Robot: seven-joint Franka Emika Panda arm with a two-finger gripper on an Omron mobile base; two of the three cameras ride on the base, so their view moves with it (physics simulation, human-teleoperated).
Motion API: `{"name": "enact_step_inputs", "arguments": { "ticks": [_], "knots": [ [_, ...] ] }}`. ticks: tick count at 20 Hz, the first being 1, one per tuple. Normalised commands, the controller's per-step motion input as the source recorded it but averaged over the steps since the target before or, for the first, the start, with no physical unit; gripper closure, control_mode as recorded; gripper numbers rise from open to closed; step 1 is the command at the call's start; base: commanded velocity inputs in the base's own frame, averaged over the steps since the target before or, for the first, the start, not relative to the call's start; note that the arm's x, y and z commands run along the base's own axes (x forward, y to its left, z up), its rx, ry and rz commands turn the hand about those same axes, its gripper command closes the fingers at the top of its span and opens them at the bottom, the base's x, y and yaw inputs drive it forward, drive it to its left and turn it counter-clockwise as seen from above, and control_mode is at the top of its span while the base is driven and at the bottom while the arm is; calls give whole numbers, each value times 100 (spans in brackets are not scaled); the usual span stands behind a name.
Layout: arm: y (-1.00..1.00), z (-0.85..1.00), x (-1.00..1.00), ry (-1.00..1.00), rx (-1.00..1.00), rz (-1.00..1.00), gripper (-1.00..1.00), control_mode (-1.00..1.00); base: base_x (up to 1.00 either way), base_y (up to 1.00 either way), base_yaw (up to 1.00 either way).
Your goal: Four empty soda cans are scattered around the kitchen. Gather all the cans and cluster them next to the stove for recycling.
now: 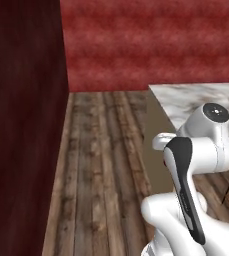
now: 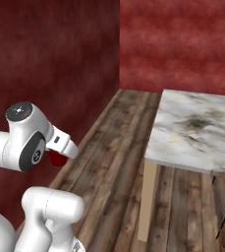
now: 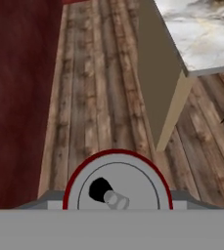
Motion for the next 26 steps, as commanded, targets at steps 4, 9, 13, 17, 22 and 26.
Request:
{"name": "enact_step_inputs", "arguments": {
  "ticks": [4, 9, 13, 17, 22, 26],
  "knots": [
    [0, 0, 0, 0, 0, 0, 100, 100, 38, 32, -1],
    [0, 0, 0, 0, 0, 0, 100, 100, 46, 34, -1],
    [0, 0, 0, 0, 0, 0, 100, 100, 50, 27, 0],
    [0, 0, 0, 0, 0, 0, 100, 100, 55, 18, 0],
    [0, 0, 0, 0, 0, 0, 100, 100, 58, 17, 0],
    [0, 0, 0, 0, 0, 0, 100, 100, 60, 18, 0]
  ]
}}
